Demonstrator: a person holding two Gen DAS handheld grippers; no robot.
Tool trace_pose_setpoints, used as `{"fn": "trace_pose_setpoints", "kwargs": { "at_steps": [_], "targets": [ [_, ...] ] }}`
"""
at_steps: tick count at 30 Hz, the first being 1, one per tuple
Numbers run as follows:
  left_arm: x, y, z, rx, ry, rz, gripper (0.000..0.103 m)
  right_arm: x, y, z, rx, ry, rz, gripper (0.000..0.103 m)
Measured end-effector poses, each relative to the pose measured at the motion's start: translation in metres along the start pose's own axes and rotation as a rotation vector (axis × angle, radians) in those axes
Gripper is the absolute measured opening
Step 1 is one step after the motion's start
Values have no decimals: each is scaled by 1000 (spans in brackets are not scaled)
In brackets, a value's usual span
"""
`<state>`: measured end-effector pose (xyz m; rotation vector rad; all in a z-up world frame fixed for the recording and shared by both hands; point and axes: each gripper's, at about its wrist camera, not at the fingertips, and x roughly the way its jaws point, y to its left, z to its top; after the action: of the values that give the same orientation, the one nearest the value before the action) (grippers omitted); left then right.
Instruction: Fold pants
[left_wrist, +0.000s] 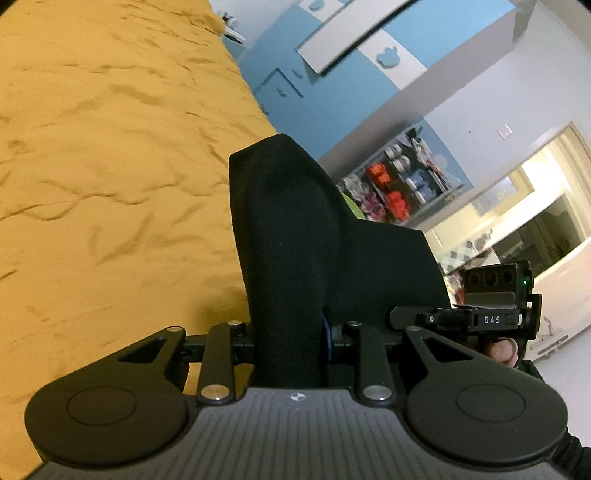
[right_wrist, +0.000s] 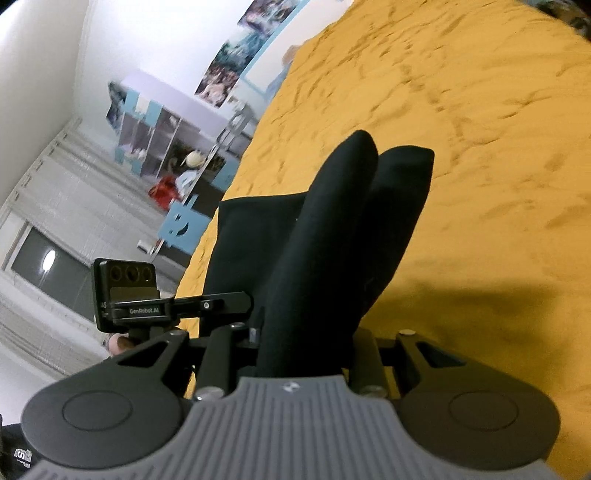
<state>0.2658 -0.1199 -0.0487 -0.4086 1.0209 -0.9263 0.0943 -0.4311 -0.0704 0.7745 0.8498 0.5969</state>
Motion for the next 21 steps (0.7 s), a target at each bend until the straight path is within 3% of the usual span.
{"fn": "trace_pose_setpoints", "kwargs": {
  "at_steps": [5,13,21],
  "targets": [
    [25,-35,35,48,5,-40,30,-51,2,28,-19,-53,-31,20],
    [60,-80,93,105,-28,-59,30,-108,-4,102,-62,-108,-69,20],
    [113,-77,127,104,-3,-74,30,-125,-47,152,-45,-128,-96,20]
  ]
}}
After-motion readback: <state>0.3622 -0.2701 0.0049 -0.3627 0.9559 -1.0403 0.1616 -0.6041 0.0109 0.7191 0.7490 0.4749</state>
